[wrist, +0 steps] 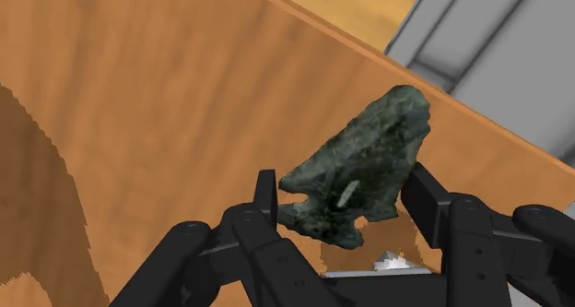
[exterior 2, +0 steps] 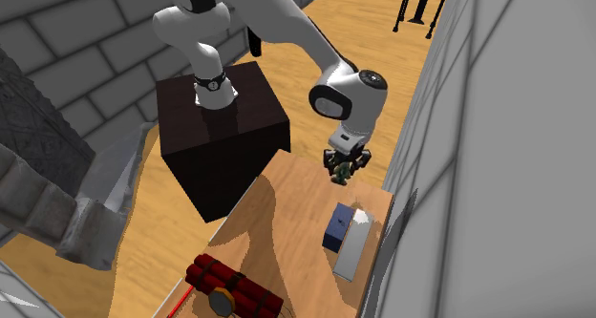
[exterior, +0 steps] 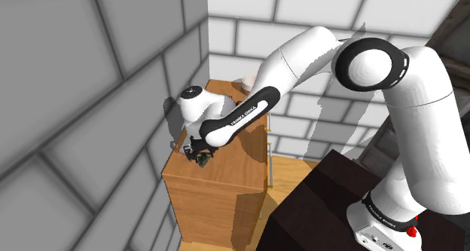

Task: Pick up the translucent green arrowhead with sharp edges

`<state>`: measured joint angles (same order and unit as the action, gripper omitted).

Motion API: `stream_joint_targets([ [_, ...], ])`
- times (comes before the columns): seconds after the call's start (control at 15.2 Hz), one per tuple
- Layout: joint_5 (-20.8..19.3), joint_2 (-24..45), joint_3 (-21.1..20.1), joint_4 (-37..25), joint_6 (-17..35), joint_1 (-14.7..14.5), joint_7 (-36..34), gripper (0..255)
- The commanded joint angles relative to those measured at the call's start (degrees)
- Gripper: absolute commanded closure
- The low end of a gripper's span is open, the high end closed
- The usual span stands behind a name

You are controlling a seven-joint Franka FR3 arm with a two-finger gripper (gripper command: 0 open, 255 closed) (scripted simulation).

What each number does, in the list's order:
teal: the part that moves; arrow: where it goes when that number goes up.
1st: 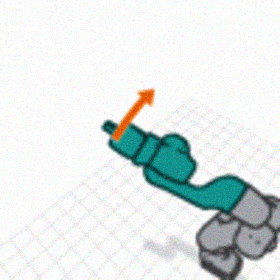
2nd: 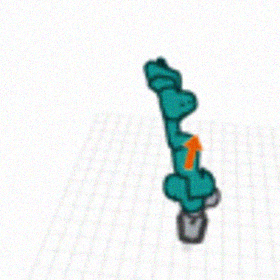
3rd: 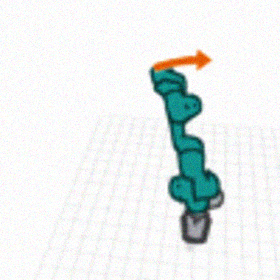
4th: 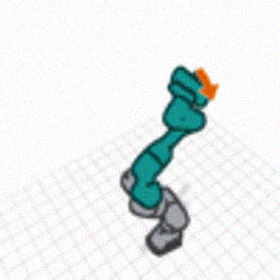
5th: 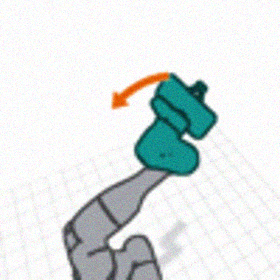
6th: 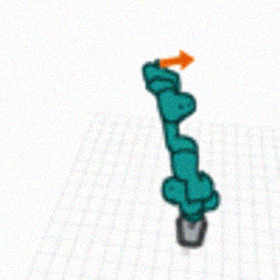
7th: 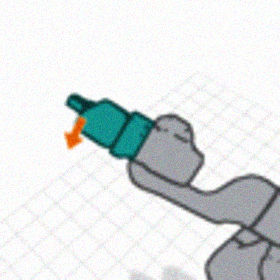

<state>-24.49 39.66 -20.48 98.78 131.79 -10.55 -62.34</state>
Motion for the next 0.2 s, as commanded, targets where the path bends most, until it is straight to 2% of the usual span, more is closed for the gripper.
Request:
stream_joint_targets([
  [0.0,0.5,-1.3,-0.4,0.2,-1.0,0.4,0.4,255],
  [0.13,0.6,-1.4,-0.5,0.3,-1.1,0.4,0.4,255],
])
